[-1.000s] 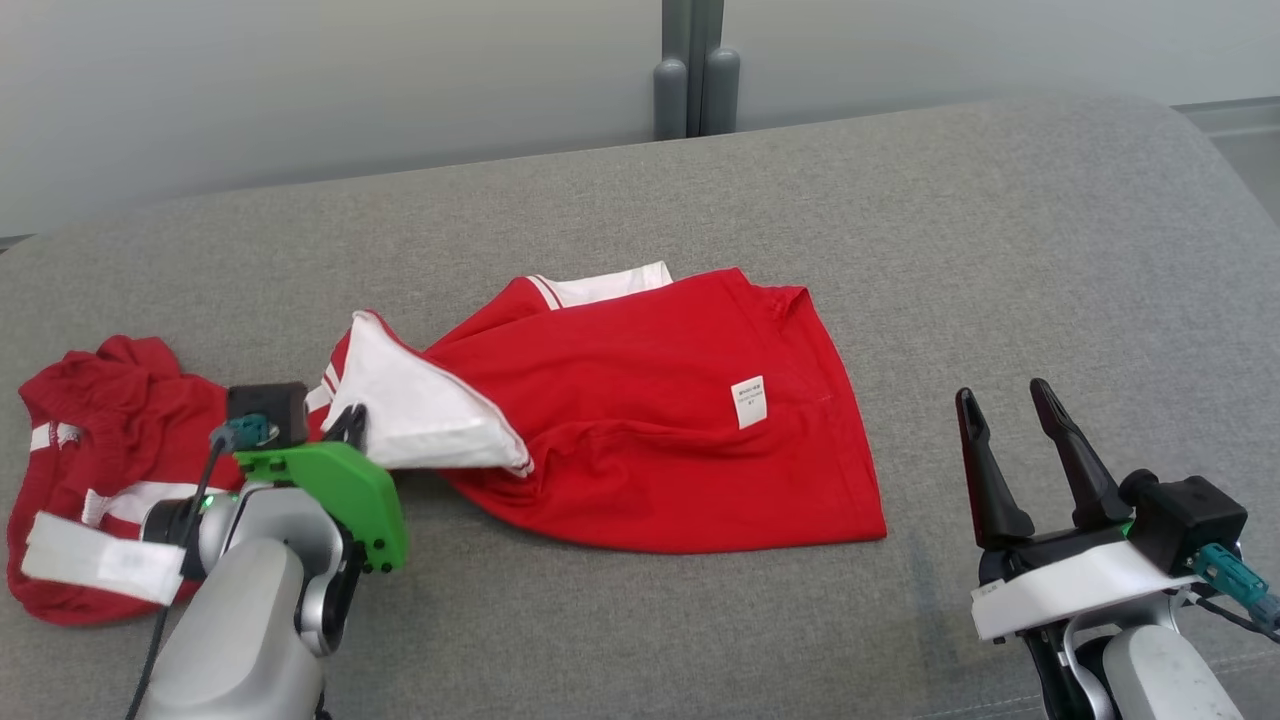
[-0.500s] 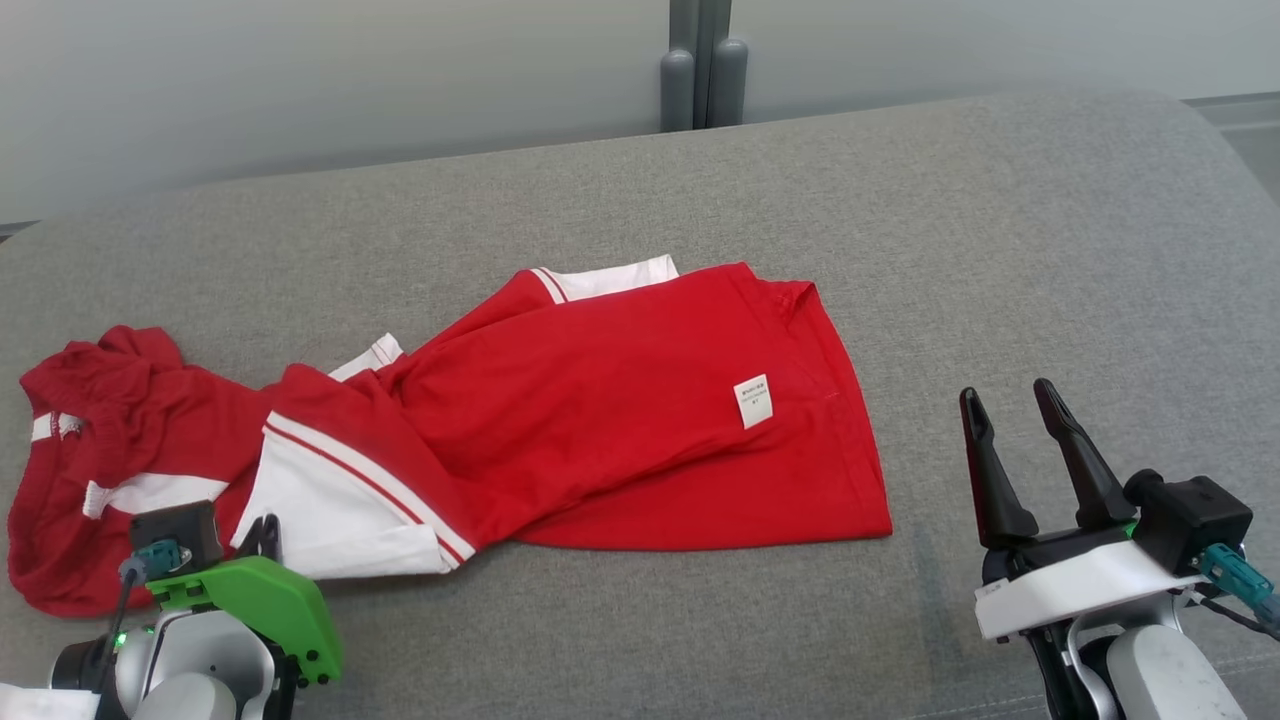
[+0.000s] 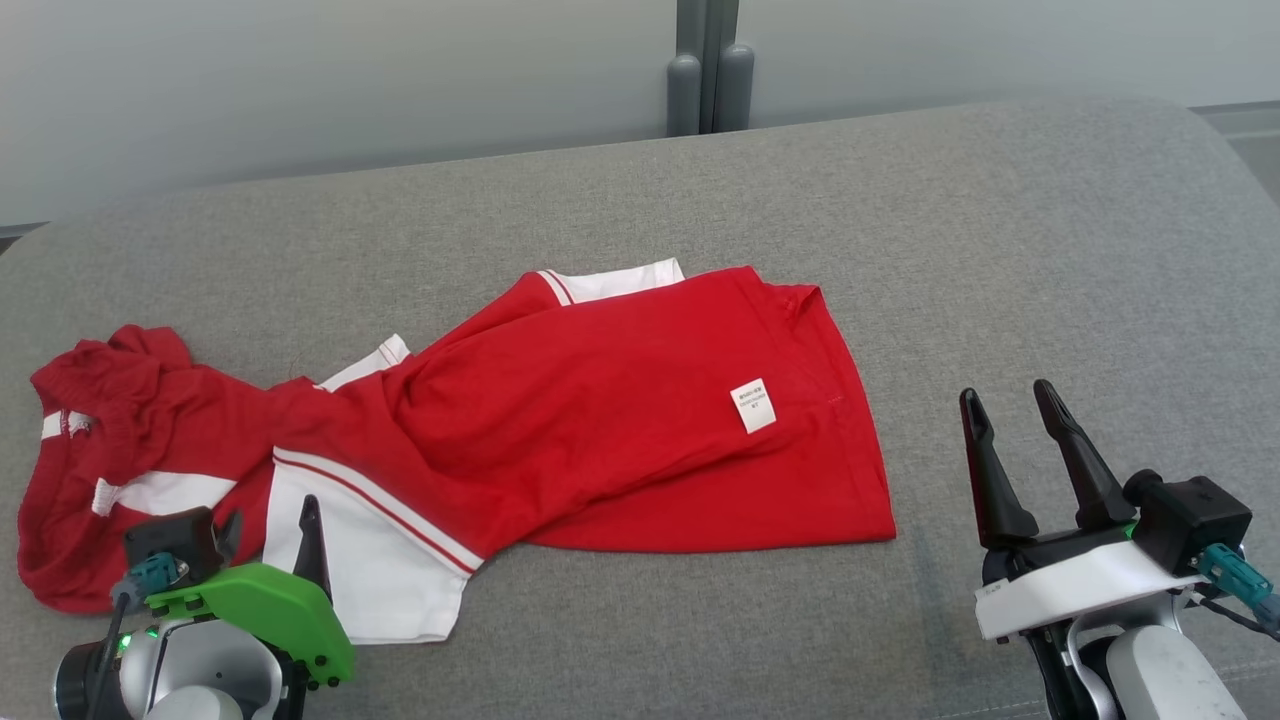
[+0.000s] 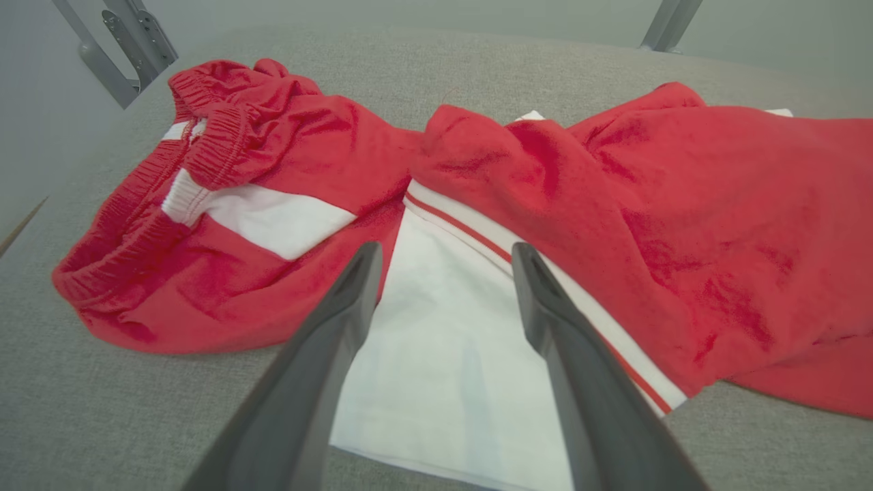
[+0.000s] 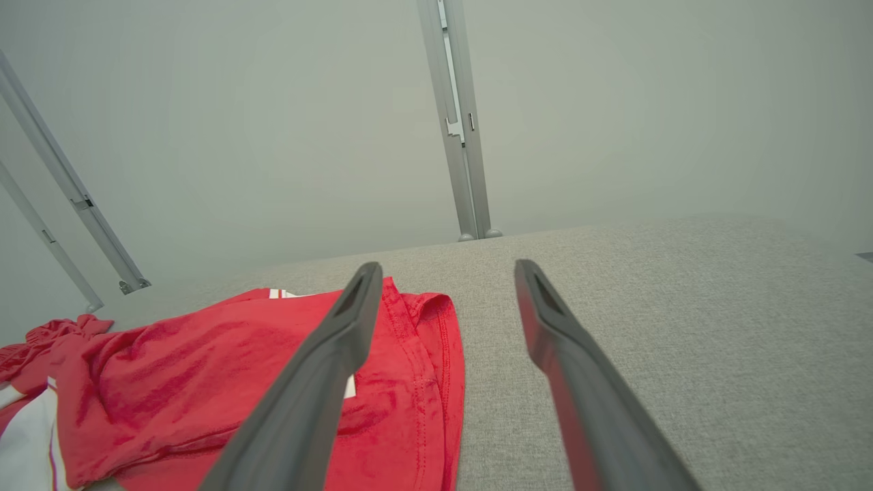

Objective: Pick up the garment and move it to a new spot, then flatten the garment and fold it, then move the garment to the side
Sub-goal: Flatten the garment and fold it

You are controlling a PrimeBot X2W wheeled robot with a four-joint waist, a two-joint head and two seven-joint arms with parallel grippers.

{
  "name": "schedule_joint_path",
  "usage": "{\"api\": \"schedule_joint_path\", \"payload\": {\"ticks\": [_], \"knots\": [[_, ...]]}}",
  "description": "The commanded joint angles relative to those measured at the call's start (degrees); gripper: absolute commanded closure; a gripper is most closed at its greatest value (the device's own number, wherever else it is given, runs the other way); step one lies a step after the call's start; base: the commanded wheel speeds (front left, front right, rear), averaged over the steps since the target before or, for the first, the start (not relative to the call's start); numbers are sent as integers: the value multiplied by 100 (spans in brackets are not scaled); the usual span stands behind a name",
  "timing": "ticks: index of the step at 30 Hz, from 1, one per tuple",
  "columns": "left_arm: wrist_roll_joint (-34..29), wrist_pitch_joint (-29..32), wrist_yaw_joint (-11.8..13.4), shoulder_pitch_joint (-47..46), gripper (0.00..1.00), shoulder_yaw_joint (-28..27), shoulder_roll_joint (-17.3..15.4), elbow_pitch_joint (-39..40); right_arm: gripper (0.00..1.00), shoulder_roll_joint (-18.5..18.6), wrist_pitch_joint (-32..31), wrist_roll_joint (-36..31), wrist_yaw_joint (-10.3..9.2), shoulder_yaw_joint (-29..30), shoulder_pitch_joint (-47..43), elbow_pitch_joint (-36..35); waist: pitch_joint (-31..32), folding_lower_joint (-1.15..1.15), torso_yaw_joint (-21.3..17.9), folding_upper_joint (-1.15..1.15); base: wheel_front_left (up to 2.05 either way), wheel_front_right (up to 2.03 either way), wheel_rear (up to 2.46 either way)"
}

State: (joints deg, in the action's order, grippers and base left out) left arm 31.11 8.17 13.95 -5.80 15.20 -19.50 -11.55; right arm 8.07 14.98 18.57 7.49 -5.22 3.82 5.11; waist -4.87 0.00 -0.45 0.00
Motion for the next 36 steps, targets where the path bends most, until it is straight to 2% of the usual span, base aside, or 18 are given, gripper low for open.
{"api": "schedule_joint_path", "payload": {"ticks": [1,9,15,23,26,28,36], "knots": [[-55,-100,-25,104,0,19,-36,124,0,22,4,47,0,3,-20,15,20,0,14,0,0,0,0],[-130,-592,-235,117,0,98,-11,405,0,26,4,50,0,-15,-55,27,89,0,12,0,0,0,0],[-237,-1175,-472,142,0,201,-11,516,0,74,4,54,0,-2,-60,27,124,0,30,0,0,0,0],[-284,-2019,-439,284,0,134,231,534,0,96,4,27,0,-15,-43,6,144,0,73,0,0,0,0],[-353,-2259,-297,442,0,-70,374,579,0,78,4,44,0,13,-92,-22,127,0,72,0,0,0,0],[-406,-2311,-264,518,0,-167,419,630,0,50,4,37,0,31,-111,-38,108,0,86,0,0,0,0],[-694,-2342,-393,651,0,-393,632,776,0,-19,4,-7,0,72,-215,-109,98,0,143,0,0,0,0]]}}
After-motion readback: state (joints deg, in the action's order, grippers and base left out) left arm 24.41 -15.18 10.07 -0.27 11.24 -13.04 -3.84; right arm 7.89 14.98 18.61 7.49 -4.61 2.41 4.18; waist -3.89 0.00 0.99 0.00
